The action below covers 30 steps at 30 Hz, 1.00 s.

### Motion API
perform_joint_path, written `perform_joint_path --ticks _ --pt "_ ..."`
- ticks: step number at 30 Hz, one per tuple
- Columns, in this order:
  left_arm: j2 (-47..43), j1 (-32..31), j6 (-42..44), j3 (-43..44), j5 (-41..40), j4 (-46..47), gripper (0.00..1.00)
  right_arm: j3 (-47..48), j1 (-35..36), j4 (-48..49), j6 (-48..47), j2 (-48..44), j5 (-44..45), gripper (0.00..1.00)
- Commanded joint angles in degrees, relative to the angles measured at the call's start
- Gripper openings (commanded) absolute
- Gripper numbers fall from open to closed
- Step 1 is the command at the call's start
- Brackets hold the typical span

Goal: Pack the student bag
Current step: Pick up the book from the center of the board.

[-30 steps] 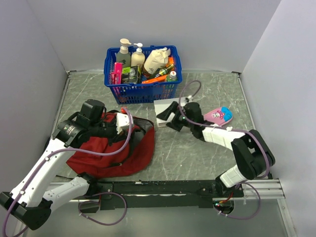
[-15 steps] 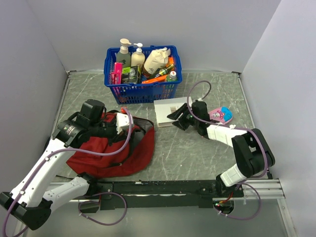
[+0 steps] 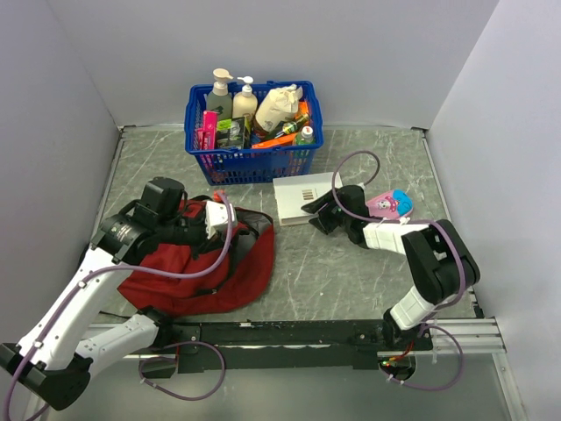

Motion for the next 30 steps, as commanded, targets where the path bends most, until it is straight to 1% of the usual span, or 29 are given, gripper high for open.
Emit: perform_joint_path --ticks 1,5,6,8,11,12,19,20,23,26,29,30 --pt "-1.29 -0.17 0.24 2.6 3.72 4.91 0.01 0.78 0.12 3.31 3.11 2.05 4.63 0.59" --pt "-1.99 -0.17 0.5 1.9 3.46 4.91 0.01 -0.09 0.39 6.39 4.78 1.97 6.39 0.53" --pt "-2.08 -0.17 0.5 1.55 3.46 5.0 0.01 -0.09 0.3 6.65 4.78 1.88 6.66 0.5" --pt "-2.34 -0.17 0.68 1.37 3.55 5.09 0.01 -0.01 0.48 6.83 5.05 1.79 7.36 0.48" --pt "-2.69 -0.17 0.68 1.1 3.29 5.17 0.01 -0.62 0.39 9.28 5.92 2.23 7.8 0.38" --pt "-2.78 -0.17 0.5 1.1 3.2 5.09 0.01 -0.62 0.48 9.55 6.1 2.4 7.54 0.32" --pt "-3.57 -0.17 0.59 0.58 2.93 4.82 0.01 -1.85 0.48 13.68 7.51 3.64 6.4 0.18" --pt "-3.66 -0.25 0.42 0.32 3.02 4.91 0.01 -2.11 0.48 13.77 7.51 3.29 6.39 0.14" --pt "-4.01 -0.17 0.33 -0.13 3.02 5.26 0.01 -3.69 0.57 14.47 6.89 0.92 6.39 0.06" --pt "-4.27 -0.17 0.24 -0.48 3.11 5.53 0.01 -5.71 0.65 14.48 5.49 -2.77 6.48 0.0" --pt "-4.45 -0.26 0.15 -0.92 3.11 5.61 0.01 -7.3 0.74 14.13 2.6 -8.03 5.78 0.0" --pt "-4.54 -0.17 0.24 -1.18 3.2 5.7 0.01 -7.3 0.74 12.39 0.93 -9.18 5.34 0.0"
